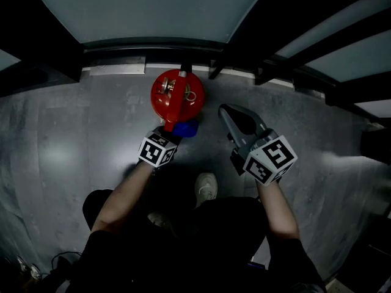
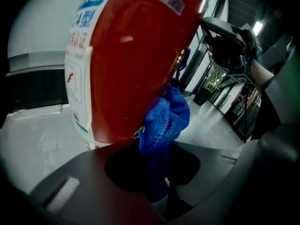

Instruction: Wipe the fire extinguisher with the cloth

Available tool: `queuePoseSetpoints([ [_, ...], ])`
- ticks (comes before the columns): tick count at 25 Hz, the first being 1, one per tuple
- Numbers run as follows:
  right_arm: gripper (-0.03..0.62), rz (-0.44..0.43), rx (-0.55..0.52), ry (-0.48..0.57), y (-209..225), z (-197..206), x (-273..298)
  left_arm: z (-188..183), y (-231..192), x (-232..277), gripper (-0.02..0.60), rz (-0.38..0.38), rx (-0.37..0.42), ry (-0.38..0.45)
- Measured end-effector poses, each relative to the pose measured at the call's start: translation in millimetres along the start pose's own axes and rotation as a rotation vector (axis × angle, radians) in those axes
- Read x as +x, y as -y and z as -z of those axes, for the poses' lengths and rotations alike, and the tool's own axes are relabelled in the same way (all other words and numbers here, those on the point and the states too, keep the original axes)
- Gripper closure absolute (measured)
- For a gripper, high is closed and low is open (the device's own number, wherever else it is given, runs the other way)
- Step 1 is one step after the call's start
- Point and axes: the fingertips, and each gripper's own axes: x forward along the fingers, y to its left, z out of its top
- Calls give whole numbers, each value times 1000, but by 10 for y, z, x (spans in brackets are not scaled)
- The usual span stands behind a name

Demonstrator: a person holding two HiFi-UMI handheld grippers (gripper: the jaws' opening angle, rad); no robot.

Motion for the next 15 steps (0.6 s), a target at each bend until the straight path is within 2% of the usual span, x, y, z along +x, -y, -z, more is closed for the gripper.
queuePoseSetpoints([
  [6, 589, 20, -14, -13, 8, 13, -83, 204, -154, 275, 513, -33, -35, -52],
  [15, 591, 12, -39, -44, -24, 72, -122, 513, -442, 327, 514, -141, -81, -145],
])
